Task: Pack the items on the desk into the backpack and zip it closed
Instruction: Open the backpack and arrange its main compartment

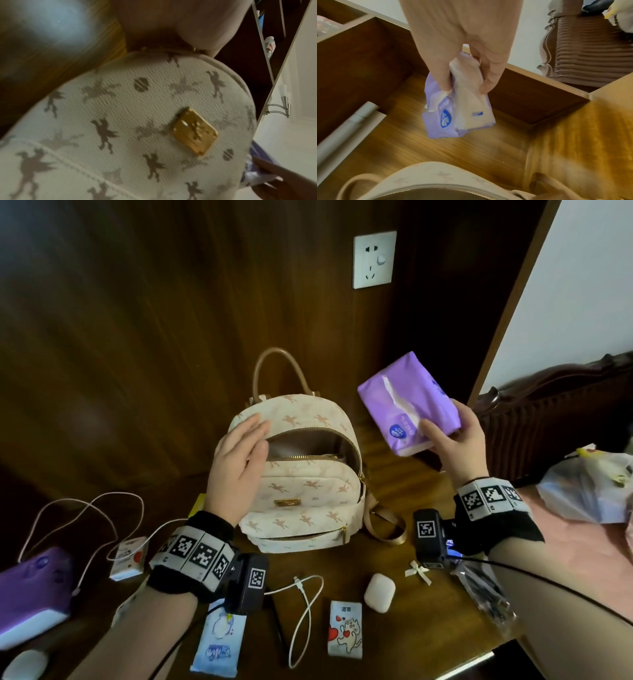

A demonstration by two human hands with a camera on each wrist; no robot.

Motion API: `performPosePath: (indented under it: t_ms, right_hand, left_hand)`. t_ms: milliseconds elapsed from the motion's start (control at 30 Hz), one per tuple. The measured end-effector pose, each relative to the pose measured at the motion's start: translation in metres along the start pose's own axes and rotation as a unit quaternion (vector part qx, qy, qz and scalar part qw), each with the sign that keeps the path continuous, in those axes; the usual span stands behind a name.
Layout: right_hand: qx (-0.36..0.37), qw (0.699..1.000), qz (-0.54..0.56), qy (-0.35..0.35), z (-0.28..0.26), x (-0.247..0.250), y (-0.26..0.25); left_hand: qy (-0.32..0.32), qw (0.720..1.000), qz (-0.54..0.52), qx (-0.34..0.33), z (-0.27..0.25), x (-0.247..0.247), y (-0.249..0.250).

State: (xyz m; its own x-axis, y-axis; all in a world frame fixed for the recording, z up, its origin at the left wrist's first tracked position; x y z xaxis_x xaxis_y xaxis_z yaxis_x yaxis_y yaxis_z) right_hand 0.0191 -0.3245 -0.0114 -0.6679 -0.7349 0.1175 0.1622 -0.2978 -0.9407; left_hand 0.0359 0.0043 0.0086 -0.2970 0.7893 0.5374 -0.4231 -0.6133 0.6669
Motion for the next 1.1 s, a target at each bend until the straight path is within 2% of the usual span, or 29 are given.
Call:
performPosePath:
  t_ms: [200,367,467,567,833,1000,1100]
  right_hand:
    - [0.03,0.997,0.069,0.004,-0.008,-0.015,-0.044]
    - [0.041,0.99,0.117,-0.071,-0.02,-0.031,-0.071]
    - [0.014,0.976,0.169,-0.133,-0.027,-0.043,-0.082]
    - [-0.024,0.959,0.202,-0.195,-0.037,-0.055,-0.087]
    - [0.018,0.961,0.115,-0.25,-0.049,-0.072,-0.082]
    - [0.079,0.971,0.019,-0.223,-0.048,-0.071,-0.074]
    - [0.15,0.97,-0.054,-0.184,-0.05,-0.068,-0.072]
  left_hand:
    - [0.018,0.997,0.056,-0.055,0.01,0.024,-0.03]
    - [-0.005,0.991,0.107,-0.078,0.008,0.024,-0.057]
    - [-0.017,0.989,0.12,-0.086,0.006,0.022,-0.066]
    - [-0.057,0.99,0.109,-0.07,0.0,0.017,-0.074]
    - [-0.133,0.99,0.029,-0.021,-0.007,0.01,-0.091]
    - [-0.137,0.989,-0.041,-0.025,-0.01,0.015,-0.095]
    - [-0.116,0.989,-0.089,-0.008,-0.015,0.018,-0.098]
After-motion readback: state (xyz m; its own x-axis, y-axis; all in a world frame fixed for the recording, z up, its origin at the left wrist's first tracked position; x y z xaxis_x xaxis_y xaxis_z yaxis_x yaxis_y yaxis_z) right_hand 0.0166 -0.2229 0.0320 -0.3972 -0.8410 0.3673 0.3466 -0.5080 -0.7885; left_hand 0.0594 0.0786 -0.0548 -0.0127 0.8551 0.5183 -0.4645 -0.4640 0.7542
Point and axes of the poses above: each hand's wrist, its own z-axis towards the middle knuckle, its own x-axis out of the back of the hand, y = z × x, the point moved 2 cm from there along z, towards the middle knuckle, and after that the axes turned 8 degrees about y, right-handed, at the moved point
